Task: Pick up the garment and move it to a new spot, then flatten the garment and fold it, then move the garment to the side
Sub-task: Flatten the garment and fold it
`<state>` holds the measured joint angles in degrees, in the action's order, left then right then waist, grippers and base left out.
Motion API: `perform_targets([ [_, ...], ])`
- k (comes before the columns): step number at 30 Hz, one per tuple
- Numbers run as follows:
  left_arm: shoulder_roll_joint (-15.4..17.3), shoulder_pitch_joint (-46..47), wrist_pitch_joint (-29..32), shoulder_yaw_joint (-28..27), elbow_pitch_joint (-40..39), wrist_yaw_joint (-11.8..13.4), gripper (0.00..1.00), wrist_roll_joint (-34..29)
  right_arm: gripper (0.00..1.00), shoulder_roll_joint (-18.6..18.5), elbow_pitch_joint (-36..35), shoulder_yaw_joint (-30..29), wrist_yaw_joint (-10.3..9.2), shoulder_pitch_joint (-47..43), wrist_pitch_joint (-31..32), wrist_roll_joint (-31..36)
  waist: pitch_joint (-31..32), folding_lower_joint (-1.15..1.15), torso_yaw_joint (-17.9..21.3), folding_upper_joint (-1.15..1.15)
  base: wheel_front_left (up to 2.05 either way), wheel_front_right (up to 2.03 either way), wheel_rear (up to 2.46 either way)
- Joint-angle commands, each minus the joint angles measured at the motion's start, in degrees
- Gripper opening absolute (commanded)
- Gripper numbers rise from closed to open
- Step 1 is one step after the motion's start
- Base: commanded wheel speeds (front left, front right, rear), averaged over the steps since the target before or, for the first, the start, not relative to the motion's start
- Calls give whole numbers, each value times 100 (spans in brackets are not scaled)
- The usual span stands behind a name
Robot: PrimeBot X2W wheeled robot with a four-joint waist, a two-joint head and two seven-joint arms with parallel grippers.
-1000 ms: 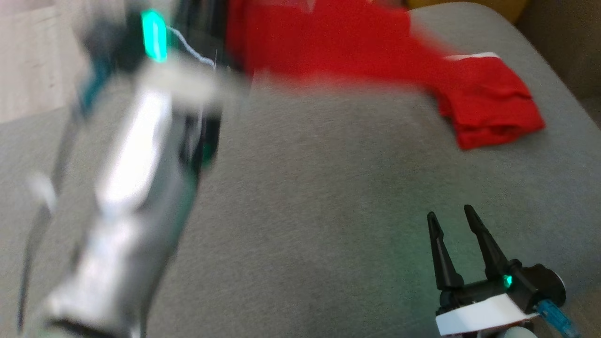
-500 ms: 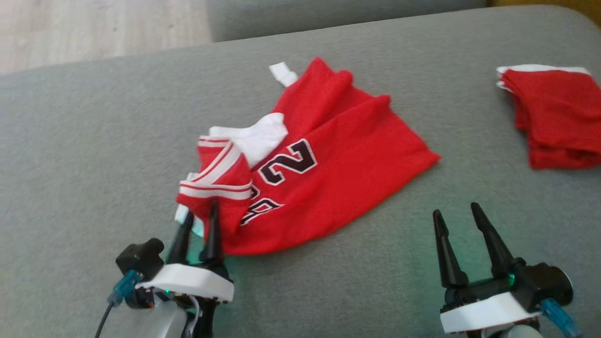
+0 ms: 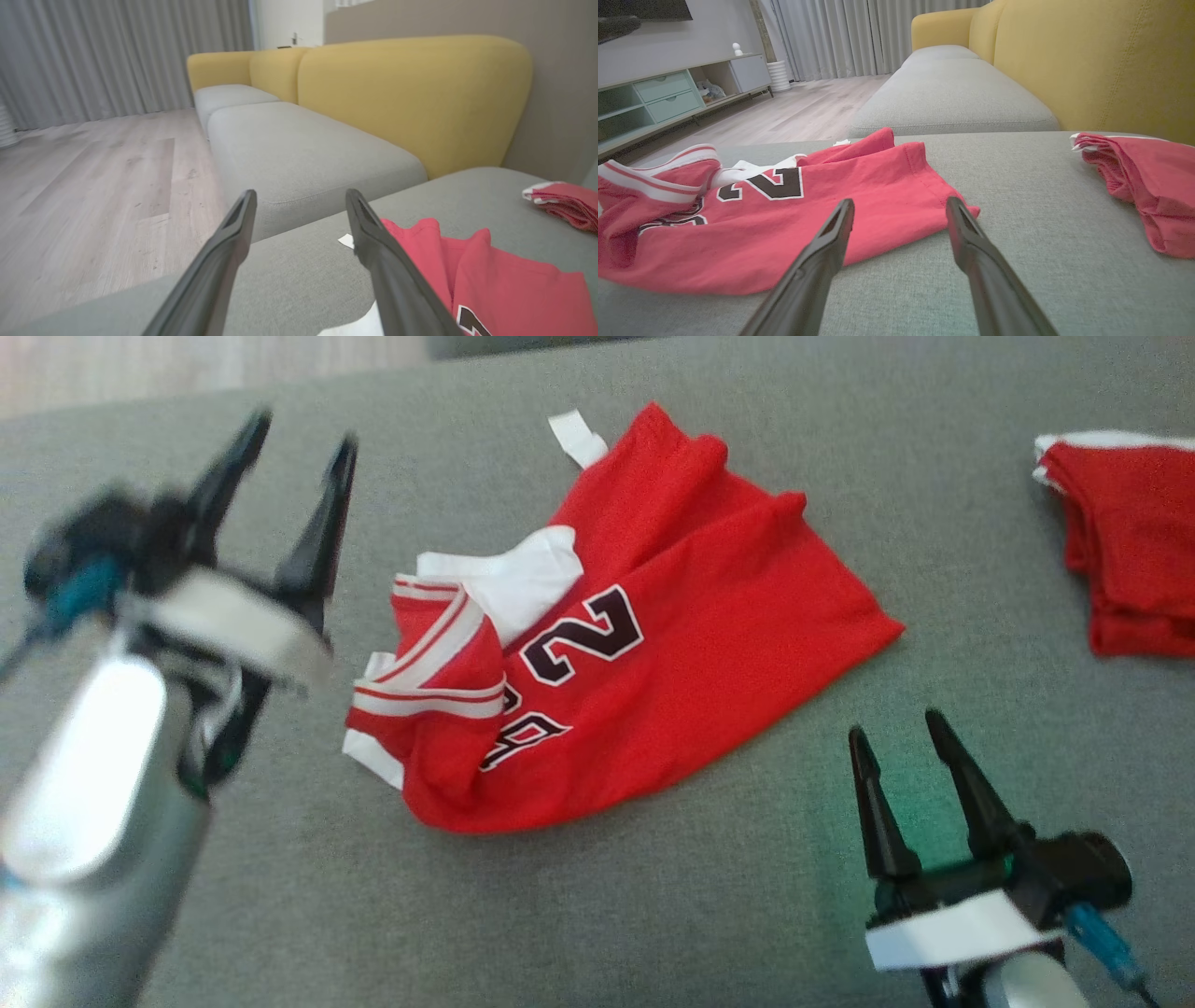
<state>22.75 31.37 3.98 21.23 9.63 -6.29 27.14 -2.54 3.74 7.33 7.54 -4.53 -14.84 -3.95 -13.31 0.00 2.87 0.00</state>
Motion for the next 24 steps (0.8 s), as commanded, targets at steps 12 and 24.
perform_targets([
  [12, 1102, 2201, 2256, 1938, 1087, -118, 100, 1089, 100, -33, -212, 343, -5, 667, -16, -14, -873, 0, 597, 0, 0, 0, 0],
  [24, 1907, 2473, 2889, 3197, 1117, -119, 100, 2403, 100, -33, -220, 356, -5, 690, -16, -125, -932, 0, 678, 0, 0, 0, 0],
])
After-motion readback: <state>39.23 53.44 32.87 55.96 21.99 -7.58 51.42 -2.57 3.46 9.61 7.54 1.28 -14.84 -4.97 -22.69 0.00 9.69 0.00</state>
